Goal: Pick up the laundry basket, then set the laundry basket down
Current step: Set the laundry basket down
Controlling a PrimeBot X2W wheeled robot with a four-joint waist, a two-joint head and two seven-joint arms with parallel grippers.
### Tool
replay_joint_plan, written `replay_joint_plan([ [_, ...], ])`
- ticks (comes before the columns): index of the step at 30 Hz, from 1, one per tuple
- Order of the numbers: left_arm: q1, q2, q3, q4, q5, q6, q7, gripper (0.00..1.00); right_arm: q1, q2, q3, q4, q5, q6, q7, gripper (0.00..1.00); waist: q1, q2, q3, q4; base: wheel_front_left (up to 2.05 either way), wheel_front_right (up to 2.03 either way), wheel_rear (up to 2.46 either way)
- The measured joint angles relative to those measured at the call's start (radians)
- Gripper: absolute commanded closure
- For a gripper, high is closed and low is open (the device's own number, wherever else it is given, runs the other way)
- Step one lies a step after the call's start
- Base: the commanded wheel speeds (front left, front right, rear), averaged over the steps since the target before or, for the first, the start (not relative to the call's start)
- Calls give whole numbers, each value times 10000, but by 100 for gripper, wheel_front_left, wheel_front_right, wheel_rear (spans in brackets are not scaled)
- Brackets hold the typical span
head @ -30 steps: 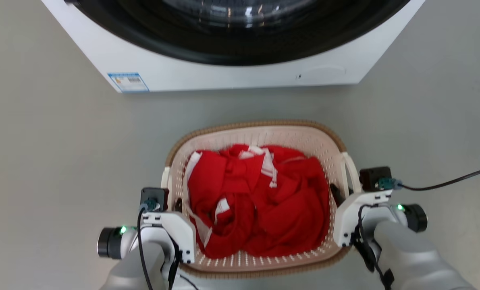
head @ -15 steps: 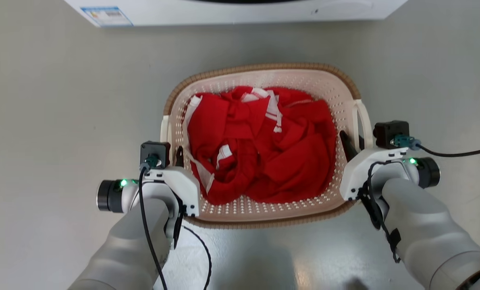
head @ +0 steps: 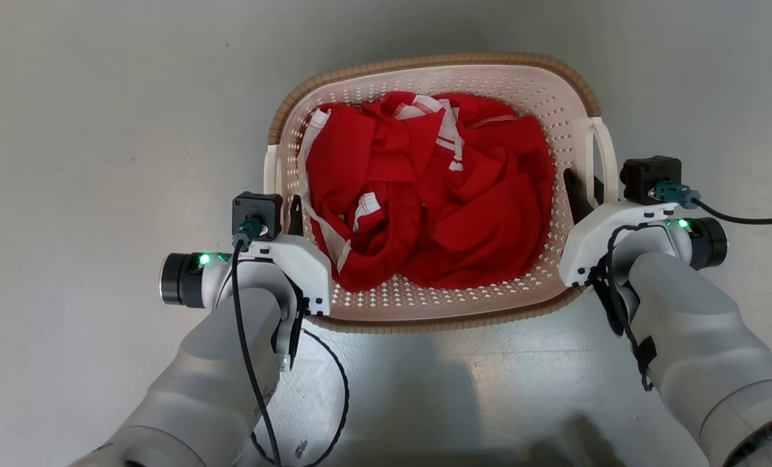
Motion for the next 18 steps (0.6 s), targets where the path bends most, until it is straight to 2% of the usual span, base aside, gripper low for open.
replay_joint_plan([
  [18, -523, 194, -169, -690, 56, 326, 477, 100, 5, -82, -1676, -332, -1482, 0, -71, 100, 0, 0, 897, 48, 0, 0, 0],
])
